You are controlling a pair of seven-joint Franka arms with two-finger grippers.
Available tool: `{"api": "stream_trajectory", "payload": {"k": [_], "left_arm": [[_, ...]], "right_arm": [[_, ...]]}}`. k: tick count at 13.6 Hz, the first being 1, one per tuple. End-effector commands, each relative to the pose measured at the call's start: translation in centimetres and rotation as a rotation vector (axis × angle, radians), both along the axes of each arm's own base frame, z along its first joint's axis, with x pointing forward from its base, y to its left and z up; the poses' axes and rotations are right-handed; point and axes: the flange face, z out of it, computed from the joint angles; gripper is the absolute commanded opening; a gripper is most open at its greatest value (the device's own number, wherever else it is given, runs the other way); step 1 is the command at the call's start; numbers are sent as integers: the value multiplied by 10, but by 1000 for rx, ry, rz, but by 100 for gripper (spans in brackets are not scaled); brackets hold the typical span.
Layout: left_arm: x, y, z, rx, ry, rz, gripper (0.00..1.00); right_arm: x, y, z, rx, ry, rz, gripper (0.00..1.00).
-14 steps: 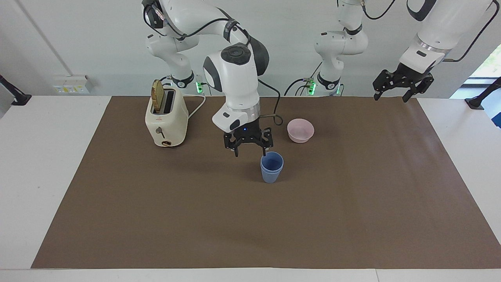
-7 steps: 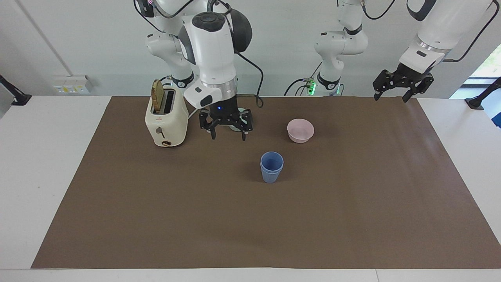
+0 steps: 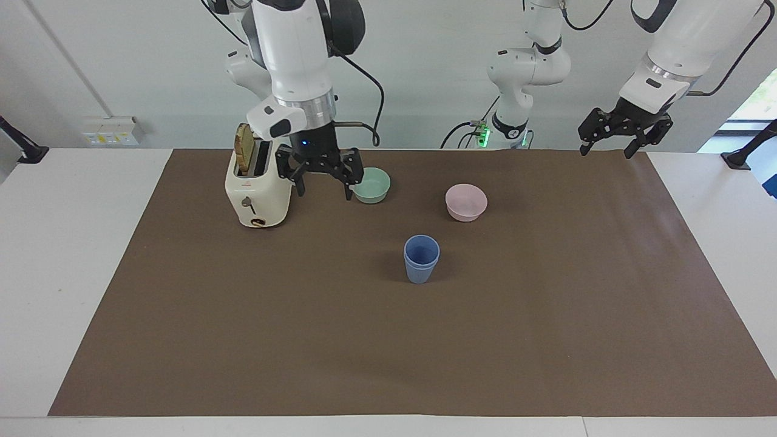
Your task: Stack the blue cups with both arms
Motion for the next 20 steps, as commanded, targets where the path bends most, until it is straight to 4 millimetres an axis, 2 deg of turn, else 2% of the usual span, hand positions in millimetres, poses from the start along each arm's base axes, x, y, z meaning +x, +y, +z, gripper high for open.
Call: {"api": "stream_trajectory", "payload": {"k": [1,2,3,6,8,16,20], "left_arm": [[21,5,5,22,65,-7,100],[24,1,5,24,59,-14,100],[21,2,-3,20,67,-11,100],[15,3,-1,21,70,-4,100],[15,4,5,21,52,-3,100],[13,4,8,21,47,-3,100],[13,4,8,20,47,-4,100]], "right_arm": [[-14,-19,4,1,35,7,100],[-13,-29,8,-4,32,29,100],[-12,-42,8,-9,38,50,100],[-11,-90,8,-18,77,78,100],[-21,-100,4,-22,111,81,100],[-38,-95,-5,-25,132,99,100],[-38,-96,-8,-12,133,109,100]]}}
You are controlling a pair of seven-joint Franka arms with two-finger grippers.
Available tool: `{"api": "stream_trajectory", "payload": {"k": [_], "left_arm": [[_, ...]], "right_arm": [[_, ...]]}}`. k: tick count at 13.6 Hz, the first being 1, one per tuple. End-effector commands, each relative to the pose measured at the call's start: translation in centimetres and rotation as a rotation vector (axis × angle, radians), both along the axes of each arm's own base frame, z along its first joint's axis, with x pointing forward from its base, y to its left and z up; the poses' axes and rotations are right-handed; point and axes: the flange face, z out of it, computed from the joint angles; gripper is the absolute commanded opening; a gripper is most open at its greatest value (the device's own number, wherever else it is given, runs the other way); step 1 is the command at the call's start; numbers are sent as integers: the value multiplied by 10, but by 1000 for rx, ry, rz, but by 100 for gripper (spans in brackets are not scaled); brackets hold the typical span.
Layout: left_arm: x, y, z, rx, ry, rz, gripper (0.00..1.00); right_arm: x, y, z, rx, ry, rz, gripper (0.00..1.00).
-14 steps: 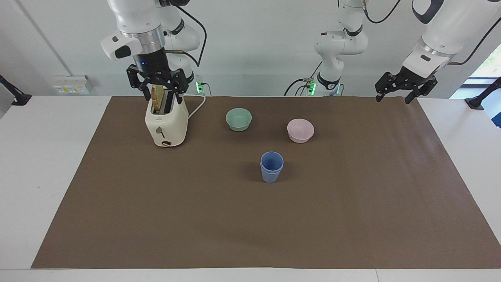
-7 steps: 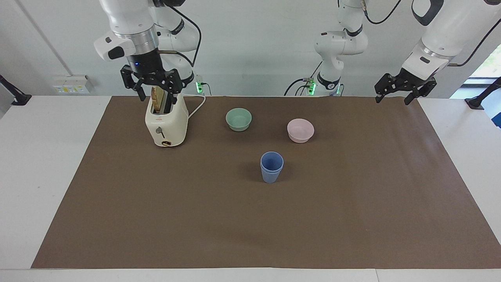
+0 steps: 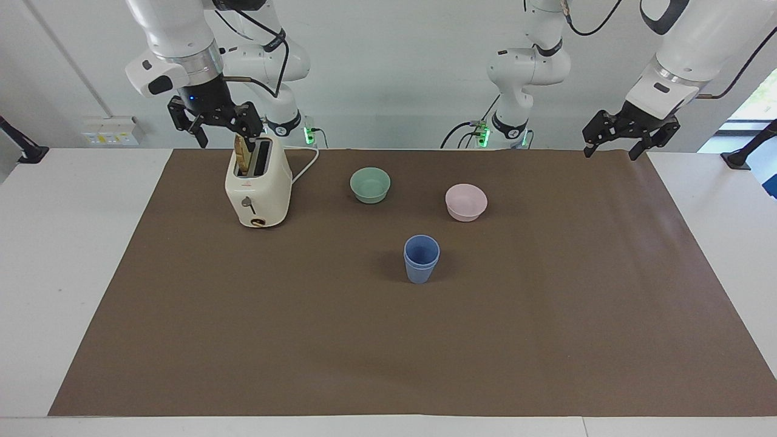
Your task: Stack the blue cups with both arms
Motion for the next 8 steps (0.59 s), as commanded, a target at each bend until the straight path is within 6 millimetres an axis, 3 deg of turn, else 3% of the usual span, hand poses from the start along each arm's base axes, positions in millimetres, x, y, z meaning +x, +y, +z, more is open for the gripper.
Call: {"api": "stream_trajectory", "payload": {"k": [1,8], "left_arm": [[-3,4,6,17,4,-2,100],[-3,4,6,15,4,-2,100]], "right_arm": [[-8,-4,-1,24,-14,25,100],[-7,-9,-2,40,-13,20,100]]}}
